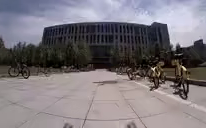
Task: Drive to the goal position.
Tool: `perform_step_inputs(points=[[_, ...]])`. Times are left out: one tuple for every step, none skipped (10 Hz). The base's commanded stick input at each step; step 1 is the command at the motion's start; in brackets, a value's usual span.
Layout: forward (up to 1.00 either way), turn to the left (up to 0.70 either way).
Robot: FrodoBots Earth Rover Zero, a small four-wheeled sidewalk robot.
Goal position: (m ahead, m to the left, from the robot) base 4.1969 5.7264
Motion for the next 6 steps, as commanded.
perform_step_inputs(points=[[0.45, 0.00], [0.45, 0.00], [0.45, 0.00], [0.45, 0.00], [0.45, 0.00], [0.45, 0.00]])
